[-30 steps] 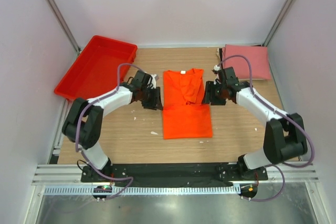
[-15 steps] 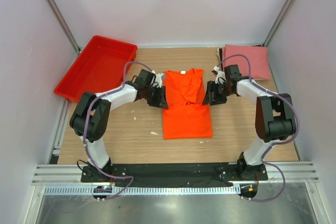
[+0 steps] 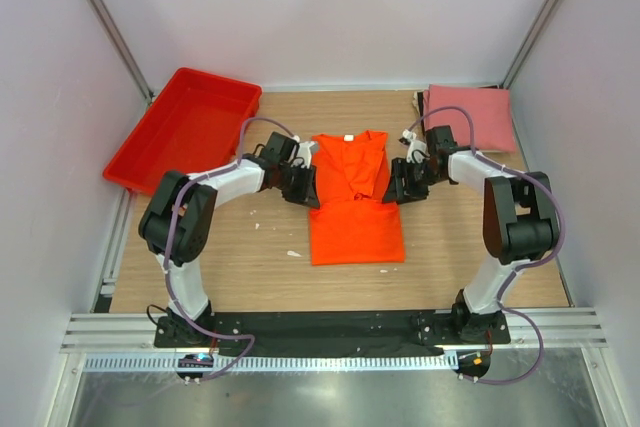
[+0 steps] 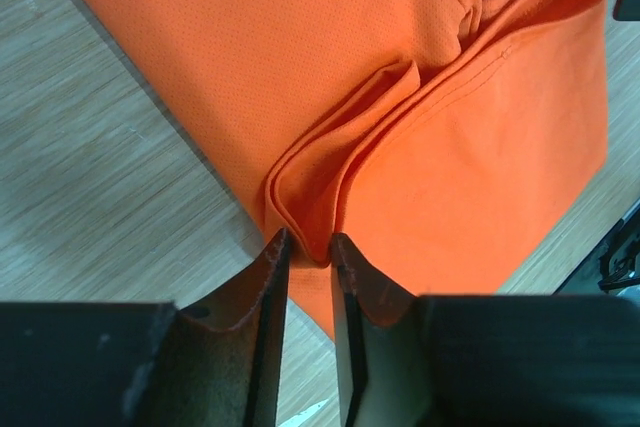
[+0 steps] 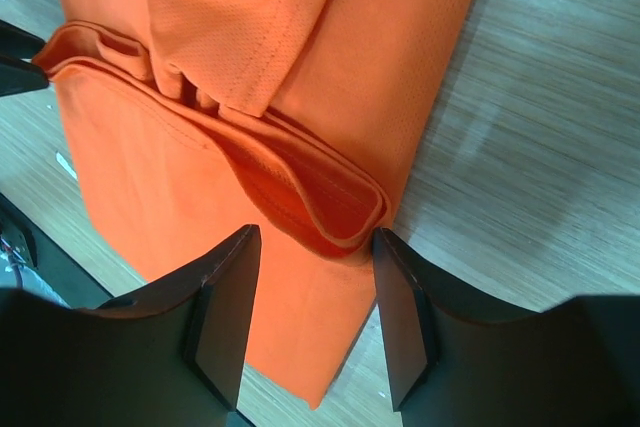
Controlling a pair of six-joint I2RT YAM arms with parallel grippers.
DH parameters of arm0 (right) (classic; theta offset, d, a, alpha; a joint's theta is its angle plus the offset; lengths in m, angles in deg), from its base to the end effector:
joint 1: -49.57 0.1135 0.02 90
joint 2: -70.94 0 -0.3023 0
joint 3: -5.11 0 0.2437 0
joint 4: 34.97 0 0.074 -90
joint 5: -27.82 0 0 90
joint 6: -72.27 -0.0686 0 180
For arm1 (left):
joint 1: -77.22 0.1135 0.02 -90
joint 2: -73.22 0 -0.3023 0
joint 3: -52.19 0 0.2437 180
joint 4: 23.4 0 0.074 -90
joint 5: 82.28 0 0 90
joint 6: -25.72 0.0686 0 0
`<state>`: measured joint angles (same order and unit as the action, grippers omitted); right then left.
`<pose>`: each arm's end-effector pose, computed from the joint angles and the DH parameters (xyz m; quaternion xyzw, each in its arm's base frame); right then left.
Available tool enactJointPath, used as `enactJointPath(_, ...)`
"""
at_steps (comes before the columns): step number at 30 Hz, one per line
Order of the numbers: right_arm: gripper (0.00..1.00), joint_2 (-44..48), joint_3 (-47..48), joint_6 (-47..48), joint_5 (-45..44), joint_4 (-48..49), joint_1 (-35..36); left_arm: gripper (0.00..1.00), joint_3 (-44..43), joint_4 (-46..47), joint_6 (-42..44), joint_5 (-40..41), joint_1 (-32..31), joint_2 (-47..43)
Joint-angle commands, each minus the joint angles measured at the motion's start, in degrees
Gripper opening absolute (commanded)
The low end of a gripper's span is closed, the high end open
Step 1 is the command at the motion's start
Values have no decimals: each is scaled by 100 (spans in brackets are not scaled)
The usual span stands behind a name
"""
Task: Fold and stack the t-shirts
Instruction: Fold the tshirt
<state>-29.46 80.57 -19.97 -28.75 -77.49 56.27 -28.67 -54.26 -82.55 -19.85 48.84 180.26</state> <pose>0.3391 0.0779 0.1868 -0.0927 0.9364 0.2958 0.1646 0.3374 -0.2184 0.1819 0.1494 0.9217 -0.3189 0.1625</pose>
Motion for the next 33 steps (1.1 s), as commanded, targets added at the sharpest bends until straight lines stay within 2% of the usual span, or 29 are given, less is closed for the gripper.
enactJointPath(1,54,-76,146,162,85,24,33,23,-273,26,252,-134,-10,-34)
enactJointPath(4,52,-68,163,171,128,6,33,15,-282,8,279,-126,-10,-43)
enactJointPath(6,49,-41,172,163,146,6,51,6,-300,16,288,-117,-10,-35)
enactJointPath(8,40,-24,163,128,138,50,60,0,-326,8,279,-117,-10,-26)
enactJointPath(9,35,11,163,110,137,67,94,0,-335,8,279,-117,-10,-34)
enactJointPath(10,24,29,172,101,94,76,121,0,-344,8,271,-117,-10,-35)
enactJointPath(13,6,160,155,48,32,120,156,0,-344,8,227,-64,-10,-131)
enactJointPath(15,1,301,146,5,-29,146,174,0,-326,8,200,6,-18,-280)
enactJointPath(25,1,1136,154,-198,-266,208,200,0,-186,113,121,498,-97,-983)
enactJointPath(33,1,1286,111,-180,-478,234,200,0,-300,210,147,595,-106,-887)
